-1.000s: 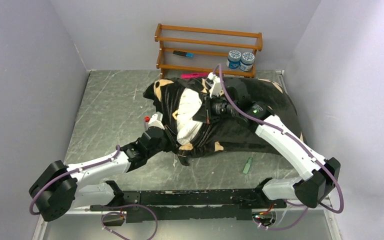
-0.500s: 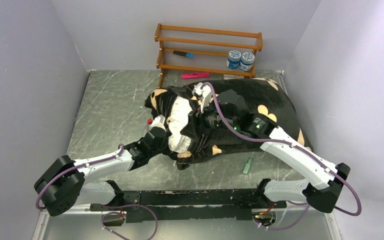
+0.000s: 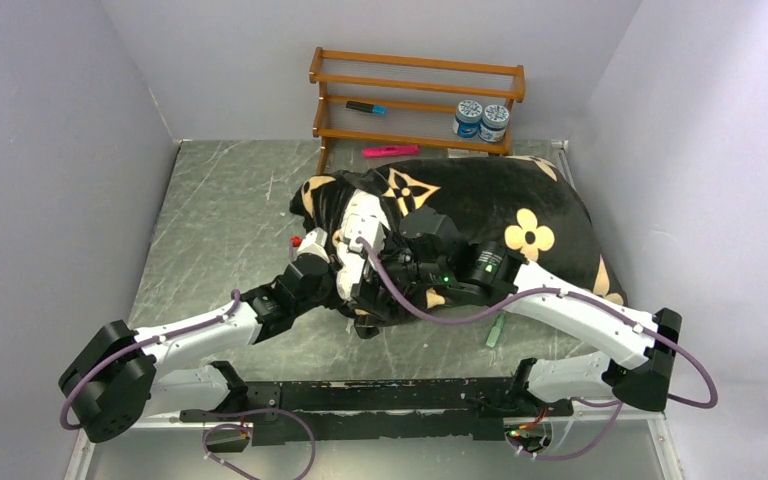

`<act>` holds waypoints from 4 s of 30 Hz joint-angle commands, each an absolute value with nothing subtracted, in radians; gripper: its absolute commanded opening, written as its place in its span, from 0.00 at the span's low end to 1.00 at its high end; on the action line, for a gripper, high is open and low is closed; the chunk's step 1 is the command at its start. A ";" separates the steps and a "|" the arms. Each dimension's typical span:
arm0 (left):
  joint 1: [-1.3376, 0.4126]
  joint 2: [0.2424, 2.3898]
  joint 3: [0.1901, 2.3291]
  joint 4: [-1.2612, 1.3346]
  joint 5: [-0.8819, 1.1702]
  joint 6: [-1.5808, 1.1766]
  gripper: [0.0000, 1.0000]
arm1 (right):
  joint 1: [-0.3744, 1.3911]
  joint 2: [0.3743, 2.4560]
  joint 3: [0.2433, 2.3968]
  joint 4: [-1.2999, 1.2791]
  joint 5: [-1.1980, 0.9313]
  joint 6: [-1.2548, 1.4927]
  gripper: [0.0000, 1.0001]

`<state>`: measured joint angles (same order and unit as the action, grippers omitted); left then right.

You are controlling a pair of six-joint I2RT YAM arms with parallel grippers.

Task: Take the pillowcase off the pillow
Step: Remove the pillow from the pillowcase.

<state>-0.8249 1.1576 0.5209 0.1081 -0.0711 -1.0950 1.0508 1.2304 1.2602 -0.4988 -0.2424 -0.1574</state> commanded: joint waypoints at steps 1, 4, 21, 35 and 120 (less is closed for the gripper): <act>-0.834 1.117 0.543 0.220 -0.008 -1.128 0.14 | 1.068 1.229 1.222 -0.439 -0.181 -0.333 1.00; -0.834 1.115 0.543 0.219 0.007 -1.132 0.14 | 1.069 1.205 1.175 -0.377 -0.174 -0.388 1.00; -0.834 1.122 0.560 0.222 0.029 -1.131 0.13 | 1.078 1.339 1.136 -0.447 -0.007 -0.513 0.94; -0.834 1.096 0.559 0.154 0.003 -1.125 0.13 | 1.079 1.352 1.212 -0.561 0.098 -0.503 0.00; -0.592 1.301 1.064 -0.415 -0.475 -0.412 0.70 | 1.063 1.021 0.997 -0.527 0.050 -0.218 0.00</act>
